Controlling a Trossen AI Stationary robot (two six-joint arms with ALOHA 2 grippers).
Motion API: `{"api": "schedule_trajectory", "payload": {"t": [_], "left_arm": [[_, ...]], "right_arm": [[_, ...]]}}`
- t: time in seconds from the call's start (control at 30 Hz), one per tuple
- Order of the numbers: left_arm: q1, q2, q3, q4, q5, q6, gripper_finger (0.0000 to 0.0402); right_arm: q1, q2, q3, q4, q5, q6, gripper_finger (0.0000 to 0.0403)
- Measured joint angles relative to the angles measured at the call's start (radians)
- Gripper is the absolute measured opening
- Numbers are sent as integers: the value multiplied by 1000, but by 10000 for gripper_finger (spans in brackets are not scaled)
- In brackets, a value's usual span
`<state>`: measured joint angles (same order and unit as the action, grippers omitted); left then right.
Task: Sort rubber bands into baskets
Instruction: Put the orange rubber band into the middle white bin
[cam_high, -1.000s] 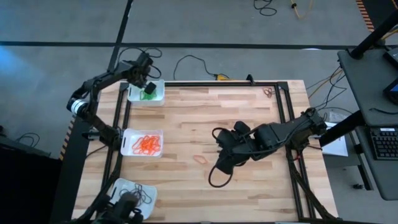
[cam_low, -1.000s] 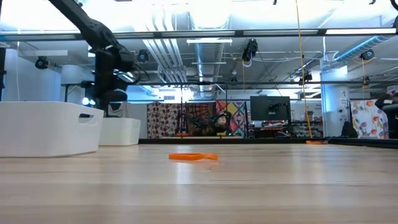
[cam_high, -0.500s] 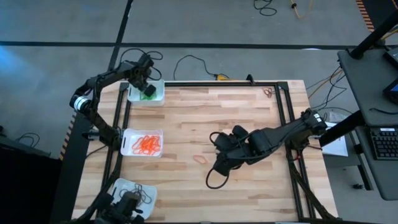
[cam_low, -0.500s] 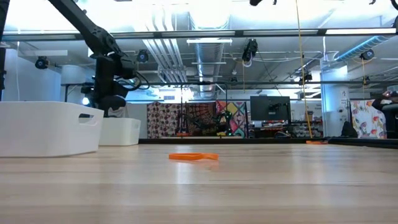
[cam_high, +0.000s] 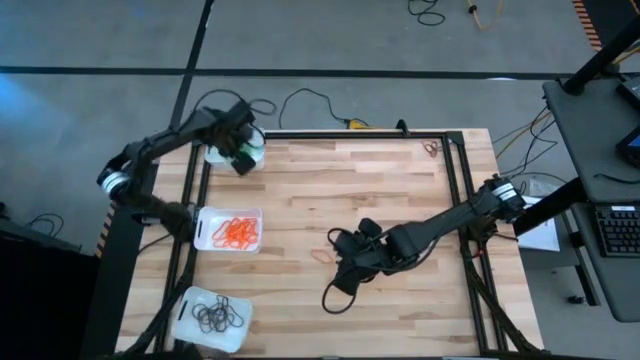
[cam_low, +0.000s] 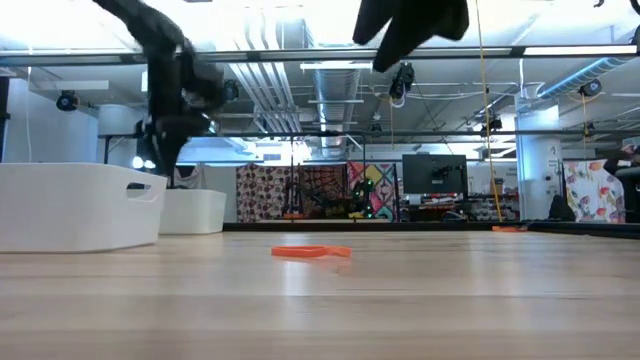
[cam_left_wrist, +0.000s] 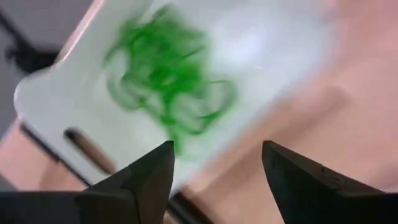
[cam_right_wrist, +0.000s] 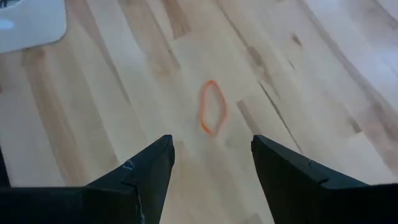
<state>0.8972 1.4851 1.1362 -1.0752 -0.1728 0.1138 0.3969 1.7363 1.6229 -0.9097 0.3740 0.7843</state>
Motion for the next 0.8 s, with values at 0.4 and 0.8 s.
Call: {"api": "schedule_trajectory", "payload": {"t": [0.4,0.8], "left_arm": [[-742,-281,-150,333,149,-82,228],[-1106,-60,-394,1131,147,-120,228]], "right_arm": [[-11,0,-71,-20,11,-70,215],[-11,-1,-66,-111,11,19,215]]}}
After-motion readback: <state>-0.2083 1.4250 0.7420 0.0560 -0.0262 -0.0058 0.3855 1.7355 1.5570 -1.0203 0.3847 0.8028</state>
